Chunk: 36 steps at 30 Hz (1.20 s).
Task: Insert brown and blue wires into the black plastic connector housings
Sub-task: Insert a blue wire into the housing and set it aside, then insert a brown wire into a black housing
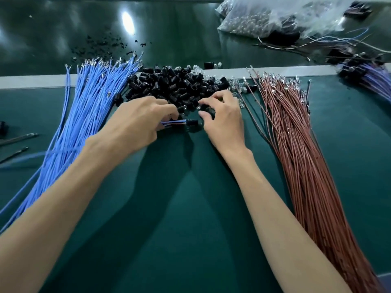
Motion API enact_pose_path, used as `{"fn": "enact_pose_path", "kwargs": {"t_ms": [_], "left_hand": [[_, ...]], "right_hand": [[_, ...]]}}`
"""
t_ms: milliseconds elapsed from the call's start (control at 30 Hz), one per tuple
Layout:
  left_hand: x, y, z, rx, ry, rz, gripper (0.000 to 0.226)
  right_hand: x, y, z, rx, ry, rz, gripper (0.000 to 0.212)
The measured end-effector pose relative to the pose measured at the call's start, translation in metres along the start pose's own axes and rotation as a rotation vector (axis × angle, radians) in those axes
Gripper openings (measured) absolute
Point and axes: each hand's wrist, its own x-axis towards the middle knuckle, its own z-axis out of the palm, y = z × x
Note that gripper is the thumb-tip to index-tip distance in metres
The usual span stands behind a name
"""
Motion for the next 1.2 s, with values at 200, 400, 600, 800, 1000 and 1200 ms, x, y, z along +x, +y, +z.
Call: {"fn": "enact_pose_path", "kwargs": {"t_ms": [200,400,600,800,1000,1200], "left_hand": [[0.005,0.018,0.005,0.092,0.017,-0.084,0.047],[0.008,0.056,0.044,-0.228,0.454,-0.216,0.023],[0.014,0.034,0.053,-0.353,0.471,-0.252,0.025],[0.014,0.033,0.054,-0.363,0.477,-0.237,0.041],[0.014,0.032,0.053,-0.429,0.553,-0.266,0.028],[0.014,0.035,0.053,-0.436,0.555,-0.245,0.026]], "right_hand": [[0.0,-0.007,0.001,-0.104,0.064,-0.086,0.028],[0.018,-0.021,0.006,-0.204,-0.108,-0.212,0.027],[0.018,-0.024,0.012,-0.156,-0.05,-0.184,0.018],[0.007,-0.033,0.001,0.499,0.035,0.127,0.009],[0.009,-0.006,-0.032,-0.037,0.04,0.152,0.019],[0.006,0.02,-0.062,-0.356,-0.148,0.514,0.035]]}}
